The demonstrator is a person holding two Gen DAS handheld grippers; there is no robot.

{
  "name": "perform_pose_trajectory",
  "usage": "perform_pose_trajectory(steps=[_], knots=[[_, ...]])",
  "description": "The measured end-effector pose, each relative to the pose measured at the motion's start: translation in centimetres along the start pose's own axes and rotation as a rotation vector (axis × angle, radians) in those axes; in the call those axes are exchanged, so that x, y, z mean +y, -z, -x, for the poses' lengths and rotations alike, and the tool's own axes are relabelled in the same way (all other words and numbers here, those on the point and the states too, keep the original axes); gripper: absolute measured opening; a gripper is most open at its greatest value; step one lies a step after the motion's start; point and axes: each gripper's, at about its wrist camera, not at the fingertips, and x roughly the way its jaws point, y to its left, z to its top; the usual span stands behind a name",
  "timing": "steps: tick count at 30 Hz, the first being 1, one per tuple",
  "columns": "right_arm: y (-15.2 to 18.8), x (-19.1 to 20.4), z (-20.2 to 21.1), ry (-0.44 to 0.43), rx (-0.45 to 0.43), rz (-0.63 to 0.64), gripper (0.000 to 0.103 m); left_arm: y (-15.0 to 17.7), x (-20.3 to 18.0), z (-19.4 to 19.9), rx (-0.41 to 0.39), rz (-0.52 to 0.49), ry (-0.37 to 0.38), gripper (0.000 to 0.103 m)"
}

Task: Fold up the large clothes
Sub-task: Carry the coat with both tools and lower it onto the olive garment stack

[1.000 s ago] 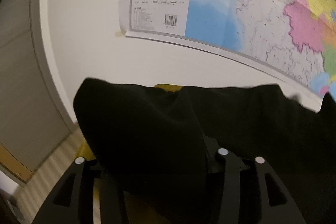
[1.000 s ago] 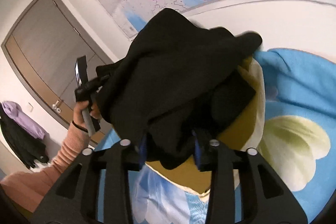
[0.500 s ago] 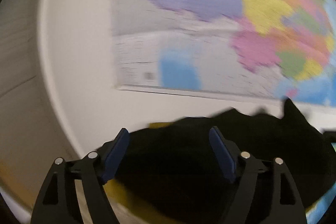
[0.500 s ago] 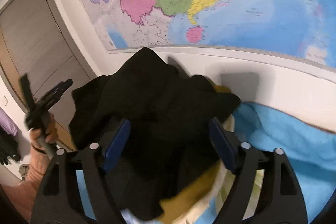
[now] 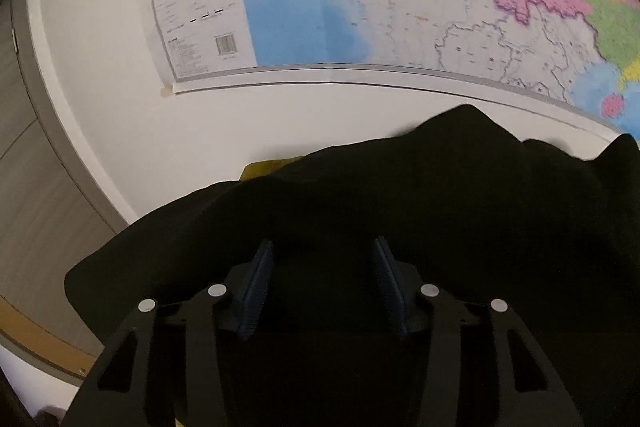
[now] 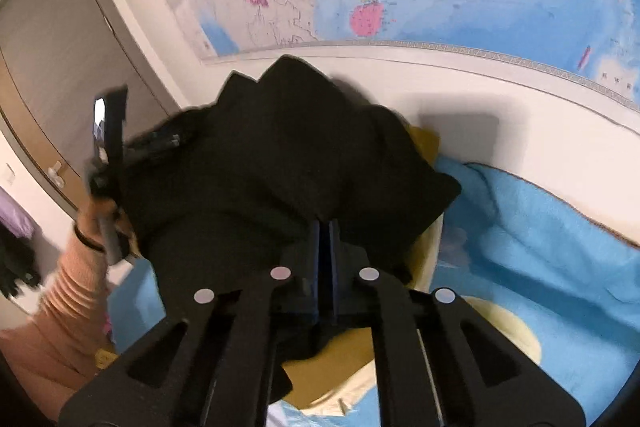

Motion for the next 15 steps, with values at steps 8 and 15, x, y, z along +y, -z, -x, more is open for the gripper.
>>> perform_pose_trajectory(steps=[8,15], knots=[[-2.3,4.7,0.2,-0.041,-0.121,0.133,0.042,0.2,-0.8,4.5,-0.113,0.005,0.144,0.068],[-3.9,3.9,-9.5,0.039,0.046,0.086,0.033,1.5,-3.2,3.1,-0.072,-0.041,0.136,0.073]])
